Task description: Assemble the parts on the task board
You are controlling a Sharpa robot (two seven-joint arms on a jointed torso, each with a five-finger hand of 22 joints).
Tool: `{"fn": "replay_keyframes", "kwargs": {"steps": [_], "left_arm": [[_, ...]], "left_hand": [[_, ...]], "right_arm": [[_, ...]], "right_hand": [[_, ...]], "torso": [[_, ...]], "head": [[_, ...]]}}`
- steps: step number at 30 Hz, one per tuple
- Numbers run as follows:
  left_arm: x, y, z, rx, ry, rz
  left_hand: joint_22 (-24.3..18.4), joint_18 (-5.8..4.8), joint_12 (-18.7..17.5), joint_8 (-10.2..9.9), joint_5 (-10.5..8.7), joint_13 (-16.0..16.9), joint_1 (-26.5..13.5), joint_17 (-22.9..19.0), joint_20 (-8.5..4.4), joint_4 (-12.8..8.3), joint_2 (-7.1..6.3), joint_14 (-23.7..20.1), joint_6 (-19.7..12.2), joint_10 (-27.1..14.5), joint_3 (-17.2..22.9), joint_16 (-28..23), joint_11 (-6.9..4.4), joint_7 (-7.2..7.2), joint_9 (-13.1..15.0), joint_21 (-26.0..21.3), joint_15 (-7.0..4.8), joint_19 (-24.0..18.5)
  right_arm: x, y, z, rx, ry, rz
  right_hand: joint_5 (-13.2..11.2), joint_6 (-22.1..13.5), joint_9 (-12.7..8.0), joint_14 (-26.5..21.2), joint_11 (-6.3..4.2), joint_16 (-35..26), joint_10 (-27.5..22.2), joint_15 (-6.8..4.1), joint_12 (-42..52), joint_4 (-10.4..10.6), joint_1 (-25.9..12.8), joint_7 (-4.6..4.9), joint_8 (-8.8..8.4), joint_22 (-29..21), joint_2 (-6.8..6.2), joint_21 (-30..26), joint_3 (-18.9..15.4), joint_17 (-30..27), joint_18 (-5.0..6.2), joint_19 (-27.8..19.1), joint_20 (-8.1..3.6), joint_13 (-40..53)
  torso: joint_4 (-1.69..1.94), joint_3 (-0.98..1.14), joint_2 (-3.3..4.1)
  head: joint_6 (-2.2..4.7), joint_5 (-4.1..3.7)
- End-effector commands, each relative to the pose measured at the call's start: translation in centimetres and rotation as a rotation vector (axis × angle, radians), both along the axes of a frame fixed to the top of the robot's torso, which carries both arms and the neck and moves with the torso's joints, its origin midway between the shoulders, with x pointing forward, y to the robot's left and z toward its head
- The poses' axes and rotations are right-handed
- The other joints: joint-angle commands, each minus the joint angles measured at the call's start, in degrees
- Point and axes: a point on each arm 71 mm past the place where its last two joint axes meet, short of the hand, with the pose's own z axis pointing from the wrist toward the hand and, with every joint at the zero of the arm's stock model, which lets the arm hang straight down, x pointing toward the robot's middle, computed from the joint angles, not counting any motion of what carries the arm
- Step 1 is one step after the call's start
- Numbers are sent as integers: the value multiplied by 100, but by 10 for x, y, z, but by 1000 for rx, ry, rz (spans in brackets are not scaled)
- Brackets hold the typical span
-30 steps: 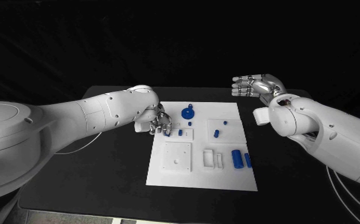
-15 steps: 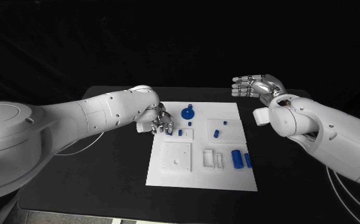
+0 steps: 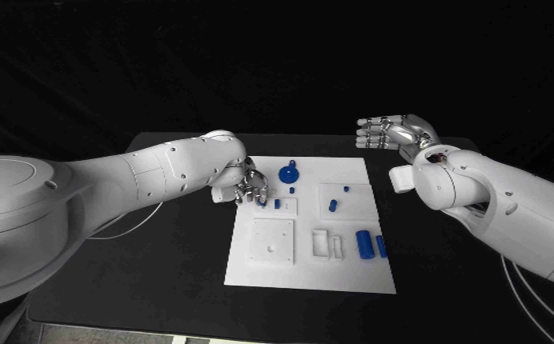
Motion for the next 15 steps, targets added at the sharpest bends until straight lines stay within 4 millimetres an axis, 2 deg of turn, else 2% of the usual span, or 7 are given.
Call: {"fn": "replay_keyframes", "kwargs": {"steps": [1,11,15], "left_arm": [[0,-3,-1,-9,7,-9],[0,-5,-2,7,20,-25],[-1,-5,-2,18,28,-36]], "left_hand": [[102,60,30,22,15,3,24,6,-13,4,13,24,1286,241,46,-5,-73,-763,1541,1,6,43],[102,60,30,22,16,2,31,1,-13,5,12,22,1284,241,43,-9,-73,-763,1546,1,6,41],[103,60,32,23,18,2,41,10,-10,3,11,25,1288,242,43,-3,-73,-764,1550,5,7,40]], "right_arm": [[0,2,1,-1,-5,14],[0,3,1,0,-5,17],[0,3,1,0,-5,19]], "right_hand": [[3,-36,-7,-8,-12,-11,-37,38,-31,-24,-33,9,4,-38,-28,57,8,-7,59,-52,2,-5],[3,-36,-7,-8,-12,-11,-37,38,-31,-24,-33,9,4,-38,-28,57,8,-7,59,-52,2,-5],[6,-37,-7,-12,-13,-12,-37,38,-31,-33,-24,9,4,-47,-30,69,13,-8,60,-55,2,-5]], "torso": [[-6,-5,10],[8,-1,2],[0,-3,0]], "head": [[-3,-3],[-30,-10],[-34,-5]]}}
